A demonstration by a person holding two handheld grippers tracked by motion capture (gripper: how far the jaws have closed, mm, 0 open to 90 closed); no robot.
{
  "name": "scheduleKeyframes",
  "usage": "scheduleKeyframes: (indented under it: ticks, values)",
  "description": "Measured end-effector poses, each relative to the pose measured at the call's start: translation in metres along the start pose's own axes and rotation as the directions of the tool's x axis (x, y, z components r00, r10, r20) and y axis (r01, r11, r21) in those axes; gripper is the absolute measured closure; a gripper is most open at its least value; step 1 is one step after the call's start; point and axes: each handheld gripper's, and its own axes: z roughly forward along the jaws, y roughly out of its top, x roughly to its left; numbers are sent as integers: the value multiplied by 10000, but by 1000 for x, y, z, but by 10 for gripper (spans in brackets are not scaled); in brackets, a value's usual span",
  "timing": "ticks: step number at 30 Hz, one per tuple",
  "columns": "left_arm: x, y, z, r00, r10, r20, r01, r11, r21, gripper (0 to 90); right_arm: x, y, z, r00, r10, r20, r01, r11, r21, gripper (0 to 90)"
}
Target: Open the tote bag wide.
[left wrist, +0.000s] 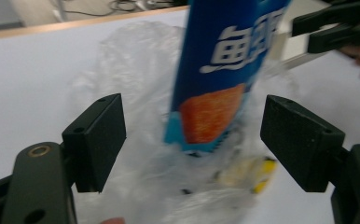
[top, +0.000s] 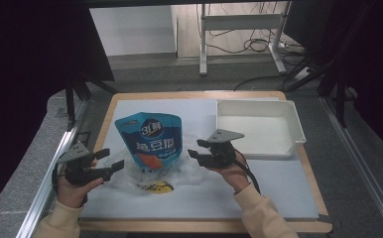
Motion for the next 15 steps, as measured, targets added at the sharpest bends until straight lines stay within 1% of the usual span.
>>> scheduleKeyframes:
  ticks: [1,3,5,7,9,12,15]
  values:
    - [-2,1,1,10000,87,44,-87,10000,7,224,0,0,-1,10000,-6,0,6,10000,-4,463]
    - [-5,3,2,9997,252,-26,-252,9997,79,224,1,0,-2,10000,-53,22,53,10000,9,458]
    - [-7,4,5,9995,299,60,-300,9995,136,224,3,1,-4,9999,-100,30,100,9999,-16,455]
    - [-8,3,7,9993,379,-29,-378,9990,242,224,4,2,-6,9999,-144,88,144,9999,-57,452]
    - [-9,2,8,9993,372,6,-372,9989,288,224,5,4,-7,9996,-210,162,211,9998,-65,451]
    - [-8,2,10,9991,395,-118,-391,9987,335,227,6,5,-7,9994,-298,191,300,9995,-67,448]
    - [-7,2,10,9993,352,-134,-347,9988,344,226,6,5,-8,9994,-262,218,265,9996,-119,445]
